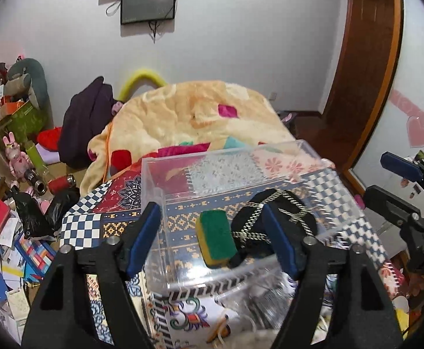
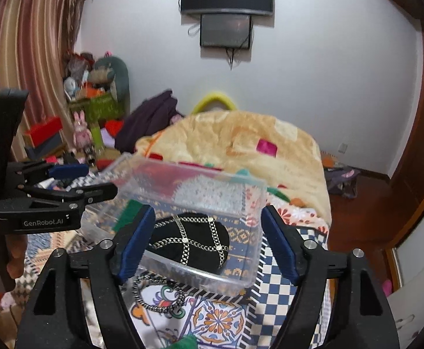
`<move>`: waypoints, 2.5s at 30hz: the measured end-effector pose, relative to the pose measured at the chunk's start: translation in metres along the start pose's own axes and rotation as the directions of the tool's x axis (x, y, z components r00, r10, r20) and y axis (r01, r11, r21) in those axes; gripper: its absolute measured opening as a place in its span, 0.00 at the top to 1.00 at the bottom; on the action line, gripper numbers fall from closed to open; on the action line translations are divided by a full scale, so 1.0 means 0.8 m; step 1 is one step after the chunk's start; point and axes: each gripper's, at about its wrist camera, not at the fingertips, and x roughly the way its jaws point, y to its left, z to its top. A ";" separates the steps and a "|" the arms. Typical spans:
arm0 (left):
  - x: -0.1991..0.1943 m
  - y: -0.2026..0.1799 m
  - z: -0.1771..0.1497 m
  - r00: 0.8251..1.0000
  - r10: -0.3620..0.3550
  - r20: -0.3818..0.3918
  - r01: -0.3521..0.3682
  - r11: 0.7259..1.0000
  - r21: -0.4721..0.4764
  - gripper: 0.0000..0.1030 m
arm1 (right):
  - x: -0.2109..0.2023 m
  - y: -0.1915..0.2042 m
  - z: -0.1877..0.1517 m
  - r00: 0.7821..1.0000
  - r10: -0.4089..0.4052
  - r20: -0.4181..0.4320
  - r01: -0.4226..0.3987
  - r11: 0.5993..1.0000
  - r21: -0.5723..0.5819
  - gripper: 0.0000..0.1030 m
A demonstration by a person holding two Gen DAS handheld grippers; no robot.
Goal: Organize soft objects
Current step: 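Lower the sponge and black bag into the clear box and open both tools, then grasp the white drawstring pouch with the left tool while the right tool grasps the green glove, then carry the pouch and glove over the clear box and release both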
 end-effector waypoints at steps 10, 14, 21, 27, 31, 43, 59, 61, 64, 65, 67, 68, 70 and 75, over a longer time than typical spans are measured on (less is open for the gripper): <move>-0.067 -0.021 -0.046 0.998 -0.040 0.045 0.038 0.998 0.043 0.09 | -0.049 0.017 -0.040 0.998 -0.011 0.057 0.013 0.999 -0.041 0.01; -0.072 -0.030 -0.080 0.999 -0.050 0.006 0.049 0.996 0.069 0.05 | -0.047 0.027 -0.065 1.000 0.000 0.011 0.000 0.999 -0.038 0.01; -0.059 -0.042 -0.138 0.997 -0.046 -0.062 0.052 0.993 0.110 0.05 | -0.026 0.042 -0.110 0.992 0.069 -0.109 -0.069 0.998 0.007 0.01; -0.028 -0.041 -0.161 0.989 -0.064 -0.130 0.074 0.995 0.073 0.05 | -0.012 0.038 -0.140 0.977 0.094 -0.192 -0.084 0.994 0.063 0.01; -0.014 -0.029 -0.160 0.984 -0.107 -0.139 0.111 0.994 0.017 0.08 | -0.002 0.033 -0.156 0.962 0.132 -0.238 -0.110 0.989 0.103 0.02; -0.015 -0.028 -0.152 0.983 -0.138 -0.118 0.142 0.989 0.028 0.62 | -0.007 0.028 -0.157 0.963 0.143 -0.230 -0.120 0.986 0.112 0.50; -0.086 -0.015 -0.110 0.991 -0.109 0.074 0.107 0.994 0.027 0.72 | -0.049 0.007 -0.120 0.991 0.096 -0.096 -0.086 0.990 0.109 0.62; -0.093 -0.014 -0.100 0.989 -0.104 0.101 0.101 0.994 0.029 0.72 | -0.052 0.007 -0.108 0.993 0.095 -0.071 -0.087 0.990 0.107 0.62; -0.107 -0.010 -0.082 0.984 -0.093 0.155 0.090 0.996 0.028 0.72 | -0.053 0.009 -0.088 0.995 0.090 -0.031 -0.087 0.992 0.096 0.62; -0.110 -0.008 -0.076 0.981 -0.088 0.172 0.084 0.996 0.030 0.72 | -0.054 0.010 -0.084 0.996 0.090 -0.020 -0.088 0.992 0.093 0.62; -0.113 -0.005 -0.066 0.978 -0.077 0.194 0.074 0.997 0.026 0.72 | -0.053 0.010 -0.071 0.996 0.089 0.007 -0.090 0.992 0.091 0.62; -0.115 -0.002 -0.059 0.976 -0.071 0.208 0.069 0.997 0.021 0.72 | -0.052 0.011 -0.066 0.996 0.089 0.020 -0.091 0.992 0.091 0.62; -0.116 0.002 -0.049 0.972 -0.058 0.226 0.056 0.998 0.015 0.72 | -0.049 0.011 -0.055 0.995 0.089 0.044 -0.093 0.991 0.092 0.61; -0.109 0.009 -0.025 0.965 -0.013 0.263 0.014 1.000 -0.003 0.72 | -0.036 0.012 -0.032 0.992 0.095 0.085 -0.103 0.989 0.102 0.61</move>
